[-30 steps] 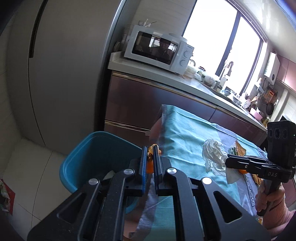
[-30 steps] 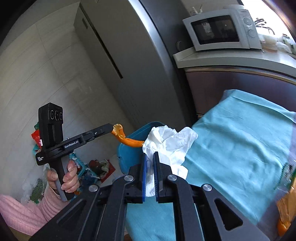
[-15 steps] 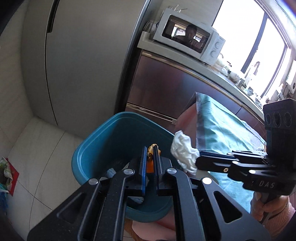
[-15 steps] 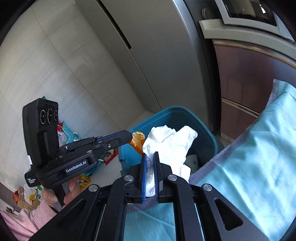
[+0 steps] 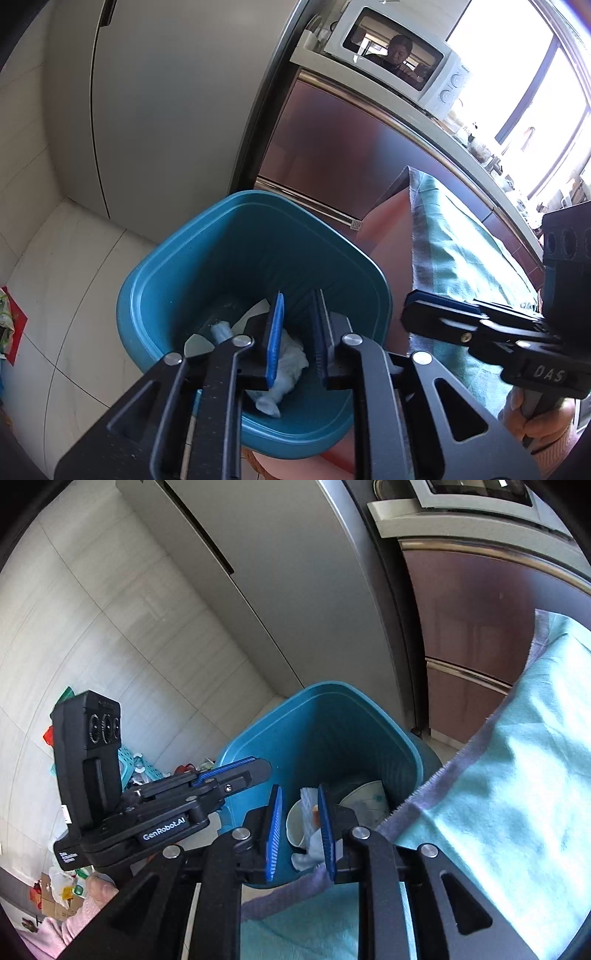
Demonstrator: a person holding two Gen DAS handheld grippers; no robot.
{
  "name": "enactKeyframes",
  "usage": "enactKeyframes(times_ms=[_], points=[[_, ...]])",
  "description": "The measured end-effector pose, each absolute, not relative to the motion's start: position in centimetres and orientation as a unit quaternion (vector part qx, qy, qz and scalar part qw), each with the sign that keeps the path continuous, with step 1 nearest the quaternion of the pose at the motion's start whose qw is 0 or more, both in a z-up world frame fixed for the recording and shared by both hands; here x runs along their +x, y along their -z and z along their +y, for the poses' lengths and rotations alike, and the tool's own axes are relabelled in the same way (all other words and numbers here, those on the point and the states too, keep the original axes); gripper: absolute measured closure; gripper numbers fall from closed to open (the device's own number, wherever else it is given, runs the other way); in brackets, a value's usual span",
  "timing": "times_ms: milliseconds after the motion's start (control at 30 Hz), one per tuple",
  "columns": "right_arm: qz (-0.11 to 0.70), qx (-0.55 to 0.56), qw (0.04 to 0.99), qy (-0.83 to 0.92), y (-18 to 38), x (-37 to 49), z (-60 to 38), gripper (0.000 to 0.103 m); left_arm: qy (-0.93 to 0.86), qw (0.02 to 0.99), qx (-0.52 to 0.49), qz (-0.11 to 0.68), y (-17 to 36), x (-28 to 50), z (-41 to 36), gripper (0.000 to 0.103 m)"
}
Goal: Collect trash
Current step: 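Drop the orange peel and tissue into the teal bin from both tools, then move both open tools back toward the table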
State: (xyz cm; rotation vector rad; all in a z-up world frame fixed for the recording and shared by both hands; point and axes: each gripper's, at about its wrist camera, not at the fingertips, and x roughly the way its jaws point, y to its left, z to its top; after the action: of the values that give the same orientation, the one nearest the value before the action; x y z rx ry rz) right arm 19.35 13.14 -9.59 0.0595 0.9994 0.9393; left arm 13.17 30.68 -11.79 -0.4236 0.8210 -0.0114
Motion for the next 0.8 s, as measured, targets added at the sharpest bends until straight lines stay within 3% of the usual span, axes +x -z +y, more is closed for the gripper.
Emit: enactKeyframes(times_ms=[233, 300, 500, 800], points=[[0.409, 0.032, 0.802, -0.433, 6.5, 16.7, 8.1, 0.068, 0.029, 0.924, -0.154, 0.349, 8.4, 10.6, 27.2, 0.058], [0.396, 0.035, 0.813, -0.426, 5.8, 15.8, 6.1, 0.064, 0.048, 0.93, -0.142, 0.336, 7.3, 10.0, 25.7, 0.055], [0.367, 0.065, 0.845, -0.383, 4.8, 13.6, -1.3, 0.059, 0.128, 0.933, -0.116, 0.317, 5.4, 8.9, 20.3, 0.049], [0.347, 0.108, 0.887, -0.286, 4.9, 11.3, -12.3, 0.059, 0.225, 0.911, -0.091, 0.334, 5.3, 9.7, 11.2, 0.049]])
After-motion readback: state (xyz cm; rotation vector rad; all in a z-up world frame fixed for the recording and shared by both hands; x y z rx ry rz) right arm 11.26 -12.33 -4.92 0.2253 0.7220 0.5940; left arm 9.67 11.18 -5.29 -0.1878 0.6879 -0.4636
